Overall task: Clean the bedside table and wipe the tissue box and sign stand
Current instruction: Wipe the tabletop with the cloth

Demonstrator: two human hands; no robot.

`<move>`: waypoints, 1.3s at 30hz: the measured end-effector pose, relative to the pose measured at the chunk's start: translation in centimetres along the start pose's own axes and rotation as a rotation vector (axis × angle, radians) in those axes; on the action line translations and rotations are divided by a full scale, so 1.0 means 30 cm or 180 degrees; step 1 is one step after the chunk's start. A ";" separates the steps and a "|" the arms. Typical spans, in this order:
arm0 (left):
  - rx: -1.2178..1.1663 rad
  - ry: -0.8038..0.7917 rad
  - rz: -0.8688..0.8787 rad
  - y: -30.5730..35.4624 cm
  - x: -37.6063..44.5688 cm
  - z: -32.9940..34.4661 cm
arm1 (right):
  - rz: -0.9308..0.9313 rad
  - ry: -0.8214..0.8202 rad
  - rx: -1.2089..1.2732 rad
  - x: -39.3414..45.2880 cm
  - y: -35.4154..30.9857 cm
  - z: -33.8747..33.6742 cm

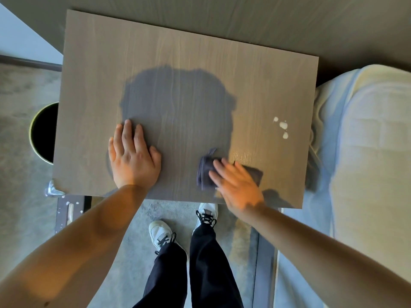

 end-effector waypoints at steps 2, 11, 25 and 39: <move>0.0009 0.0011 0.0009 -0.002 0.001 0.001 | -0.0097 0.0077 0.0208 -0.067 -0.054 0.036; 0.0043 -0.0019 0.0020 -0.002 0.000 0.003 | 0.0429 0.0090 0.1428 -0.091 -0.098 -0.049; 0.0113 0.0197 0.0059 0.000 -0.003 0.012 | 0.2078 0.1374 0.0724 0.226 0.763 -0.524; 0.0105 0.0118 0.0046 -0.015 -0.001 0.038 | 0.1231 0.0331 -0.0078 0.125 0.581 -0.288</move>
Point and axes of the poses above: each hand's wrist, its own x-axis towards the middle knuckle, its own z-axis out of the palm, y = z × x, the point moved 7 cm from there along x, towards the middle knuckle, and after that the axes turned 2 degrees about -y, right-handed, at the moved point
